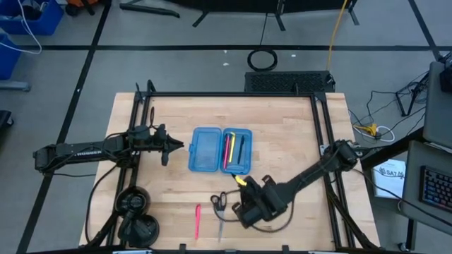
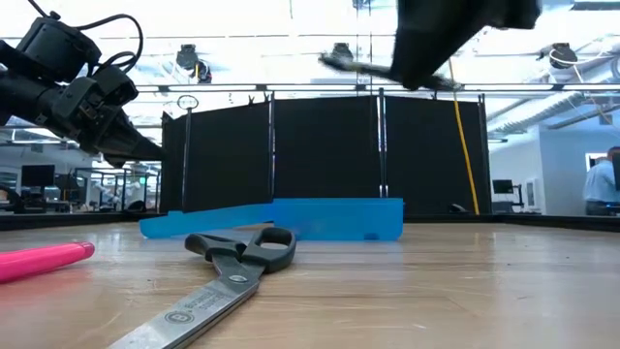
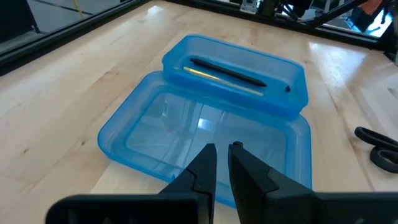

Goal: Pick & place school supplies into a supply box
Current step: Put the black pen into the blue supply box

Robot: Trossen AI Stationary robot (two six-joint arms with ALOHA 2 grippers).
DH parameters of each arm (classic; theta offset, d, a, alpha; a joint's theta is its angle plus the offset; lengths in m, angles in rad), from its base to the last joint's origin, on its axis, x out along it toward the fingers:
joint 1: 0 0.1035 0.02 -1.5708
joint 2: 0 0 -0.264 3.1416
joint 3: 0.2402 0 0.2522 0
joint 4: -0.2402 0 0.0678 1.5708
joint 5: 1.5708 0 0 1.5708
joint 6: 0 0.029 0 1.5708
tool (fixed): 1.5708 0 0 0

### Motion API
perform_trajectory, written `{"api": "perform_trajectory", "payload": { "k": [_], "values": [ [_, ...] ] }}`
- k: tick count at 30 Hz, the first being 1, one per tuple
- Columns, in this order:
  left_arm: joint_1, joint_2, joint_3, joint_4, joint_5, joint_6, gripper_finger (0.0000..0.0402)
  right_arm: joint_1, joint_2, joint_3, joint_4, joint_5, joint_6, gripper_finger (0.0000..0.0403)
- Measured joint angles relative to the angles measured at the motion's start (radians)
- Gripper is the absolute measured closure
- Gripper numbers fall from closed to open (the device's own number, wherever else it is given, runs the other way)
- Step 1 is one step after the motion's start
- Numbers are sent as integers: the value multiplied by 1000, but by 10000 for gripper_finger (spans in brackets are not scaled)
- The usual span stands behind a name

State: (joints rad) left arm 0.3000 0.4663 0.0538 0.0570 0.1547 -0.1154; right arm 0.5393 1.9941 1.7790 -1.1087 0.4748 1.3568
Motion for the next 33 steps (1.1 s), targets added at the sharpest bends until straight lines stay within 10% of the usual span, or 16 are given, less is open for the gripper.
{"api": "perform_trajectory", "payload": {
  "k": [17, 27, 33],
  "values": [
    [0, 0, 0, 6, 0, 6, 355, -301, -144, 1, 306, -23, -432, 378],
    [0, 0, 0, 6, -33, 16, 355, -472, -165, -78, 211, -136, -258, 378],
    [0, 0, 0, 2, -33, 6, 355, -513, -165, -321, 500, -267, -138, 378]
  ]
}}
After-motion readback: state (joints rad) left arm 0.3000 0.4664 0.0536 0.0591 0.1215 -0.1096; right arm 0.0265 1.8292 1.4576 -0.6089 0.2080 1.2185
